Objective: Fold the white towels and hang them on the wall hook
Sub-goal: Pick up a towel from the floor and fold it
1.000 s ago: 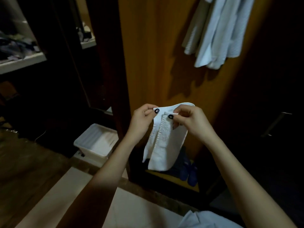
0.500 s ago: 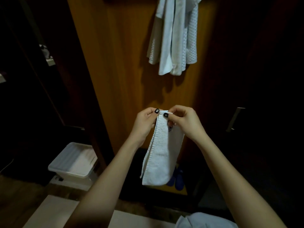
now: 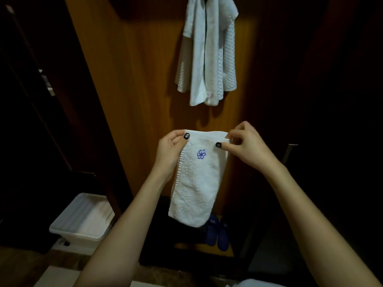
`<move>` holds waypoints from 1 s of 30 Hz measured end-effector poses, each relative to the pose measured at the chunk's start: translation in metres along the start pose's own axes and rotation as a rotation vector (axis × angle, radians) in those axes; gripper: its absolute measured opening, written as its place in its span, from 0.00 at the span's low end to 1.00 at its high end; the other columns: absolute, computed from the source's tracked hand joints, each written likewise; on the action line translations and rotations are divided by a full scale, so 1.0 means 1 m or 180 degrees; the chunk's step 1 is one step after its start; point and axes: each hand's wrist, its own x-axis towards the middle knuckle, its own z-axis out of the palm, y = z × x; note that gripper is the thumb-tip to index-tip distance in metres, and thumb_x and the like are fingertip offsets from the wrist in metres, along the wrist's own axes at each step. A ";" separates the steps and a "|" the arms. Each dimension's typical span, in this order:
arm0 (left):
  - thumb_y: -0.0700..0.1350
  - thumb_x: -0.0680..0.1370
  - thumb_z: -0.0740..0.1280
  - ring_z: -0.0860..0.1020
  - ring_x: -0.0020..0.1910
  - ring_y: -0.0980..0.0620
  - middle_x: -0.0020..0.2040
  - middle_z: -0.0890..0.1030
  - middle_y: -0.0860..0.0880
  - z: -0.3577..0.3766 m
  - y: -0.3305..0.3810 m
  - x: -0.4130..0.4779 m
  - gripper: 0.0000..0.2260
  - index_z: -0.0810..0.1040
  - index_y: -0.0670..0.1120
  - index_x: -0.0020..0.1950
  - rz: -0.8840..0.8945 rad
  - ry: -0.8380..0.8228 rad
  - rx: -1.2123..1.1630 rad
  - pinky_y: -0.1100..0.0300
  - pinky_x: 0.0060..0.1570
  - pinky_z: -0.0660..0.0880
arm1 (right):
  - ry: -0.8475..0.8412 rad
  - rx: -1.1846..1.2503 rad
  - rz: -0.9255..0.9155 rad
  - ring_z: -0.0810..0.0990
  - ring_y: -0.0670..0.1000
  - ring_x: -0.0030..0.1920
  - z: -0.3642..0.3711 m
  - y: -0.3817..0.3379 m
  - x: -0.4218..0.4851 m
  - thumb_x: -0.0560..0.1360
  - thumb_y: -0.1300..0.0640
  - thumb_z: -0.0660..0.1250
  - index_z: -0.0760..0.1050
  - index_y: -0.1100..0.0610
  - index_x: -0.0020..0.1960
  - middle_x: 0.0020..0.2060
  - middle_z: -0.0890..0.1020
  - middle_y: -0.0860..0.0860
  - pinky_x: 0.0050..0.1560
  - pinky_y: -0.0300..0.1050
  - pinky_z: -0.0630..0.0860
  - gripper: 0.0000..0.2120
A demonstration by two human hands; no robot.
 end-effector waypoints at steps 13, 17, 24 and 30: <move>0.37 0.80 0.61 0.81 0.38 0.61 0.39 0.84 0.55 0.000 0.018 0.006 0.06 0.76 0.46 0.50 0.0360 -0.0009 -0.0072 0.69 0.35 0.74 | 0.0300 0.3241 0.0060 0.74 0.42 0.27 -0.010 -0.019 0.004 0.71 0.68 0.71 0.64 0.55 0.35 0.26 0.74 0.43 0.27 0.35 0.71 0.17; 0.36 0.78 0.63 0.80 0.38 0.60 0.39 0.83 0.54 -0.009 0.027 0.008 0.07 0.79 0.46 0.50 0.0372 -0.0256 -0.0164 0.69 0.37 0.75 | -0.0032 0.3417 -0.0199 0.81 0.45 0.34 -0.018 -0.021 0.001 0.69 0.62 0.72 0.74 0.55 0.48 0.34 0.83 0.48 0.33 0.38 0.78 0.11; 0.37 0.77 0.67 0.79 0.37 0.61 0.37 0.83 0.54 -0.015 0.038 0.016 0.05 0.81 0.45 0.47 0.0574 -0.0581 0.0379 0.70 0.40 0.74 | -0.0394 0.3195 -0.0187 0.84 0.47 0.43 -0.029 -0.017 -0.006 0.67 0.59 0.72 0.83 0.54 0.48 0.43 0.85 0.49 0.41 0.38 0.79 0.09; 0.40 0.75 0.70 0.79 0.39 0.61 0.39 0.83 0.56 -0.018 0.051 0.025 0.05 0.82 0.50 0.46 0.0647 -0.0857 0.1076 0.70 0.39 0.73 | -0.0915 0.3492 -0.0263 0.84 0.51 0.48 -0.035 -0.012 -0.009 0.70 0.63 0.70 0.82 0.52 0.54 0.50 0.85 0.56 0.46 0.41 0.81 0.14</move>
